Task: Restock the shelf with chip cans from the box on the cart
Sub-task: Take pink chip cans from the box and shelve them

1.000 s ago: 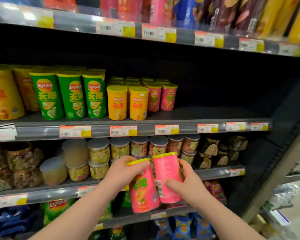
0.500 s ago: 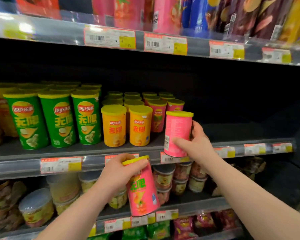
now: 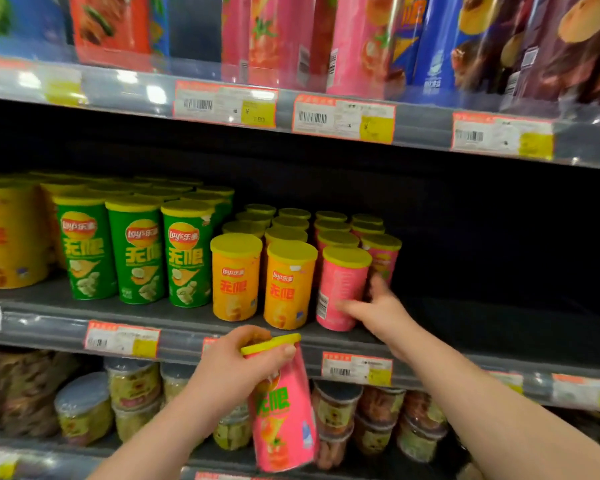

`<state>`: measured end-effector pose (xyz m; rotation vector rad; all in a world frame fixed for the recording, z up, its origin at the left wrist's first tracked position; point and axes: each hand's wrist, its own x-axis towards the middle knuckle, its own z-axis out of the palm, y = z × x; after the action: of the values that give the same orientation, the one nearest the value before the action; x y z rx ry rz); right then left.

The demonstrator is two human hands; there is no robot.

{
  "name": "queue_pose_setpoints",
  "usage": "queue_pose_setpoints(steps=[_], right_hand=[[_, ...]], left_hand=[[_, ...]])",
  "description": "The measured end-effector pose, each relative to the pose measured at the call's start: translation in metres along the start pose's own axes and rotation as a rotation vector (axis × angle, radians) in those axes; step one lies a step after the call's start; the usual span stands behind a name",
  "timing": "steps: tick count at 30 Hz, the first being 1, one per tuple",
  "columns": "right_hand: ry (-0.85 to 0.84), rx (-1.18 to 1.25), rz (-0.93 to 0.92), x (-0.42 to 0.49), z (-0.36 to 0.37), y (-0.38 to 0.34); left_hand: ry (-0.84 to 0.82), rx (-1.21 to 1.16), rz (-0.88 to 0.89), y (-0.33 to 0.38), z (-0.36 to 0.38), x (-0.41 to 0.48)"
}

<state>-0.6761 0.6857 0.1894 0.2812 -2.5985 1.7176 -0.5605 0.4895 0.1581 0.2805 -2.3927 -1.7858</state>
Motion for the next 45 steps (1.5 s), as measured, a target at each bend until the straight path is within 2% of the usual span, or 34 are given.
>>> queue_pose_setpoints(steps=[3, 10, 15, 20, 24, 28, 45], right_hand=[[-0.027, -0.095, -0.015, 0.003, -0.002, 0.000], [-0.090, -0.146, 0.002, 0.013, 0.000, 0.001], [-0.036, -0.185, -0.040, 0.012, -0.001, 0.002], [-0.123, -0.222, 0.019, 0.015, -0.002, 0.007], [-0.057, -0.203, 0.006, 0.013, -0.001, 0.003], [-0.134, -0.144, 0.039, 0.014, 0.001, 0.002], [-0.031, -0.186, 0.086, 0.030, 0.012, -0.004]], left_hand=[[0.031, -0.007, -0.019, 0.000, 0.009, -0.002], [0.076, -0.006, -0.042, 0.004, 0.016, -0.002], [0.088, -0.032, -0.041, 0.008, 0.023, 0.000], [0.073, -0.028, -0.021, 0.009, 0.026, 0.003], [0.050, -0.030, -0.025, 0.009, 0.025, 0.003], [0.031, -0.040, -0.033, 0.009, 0.026, 0.004], [0.005, -0.045, -0.035, 0.010, 0.023, 0.005]])
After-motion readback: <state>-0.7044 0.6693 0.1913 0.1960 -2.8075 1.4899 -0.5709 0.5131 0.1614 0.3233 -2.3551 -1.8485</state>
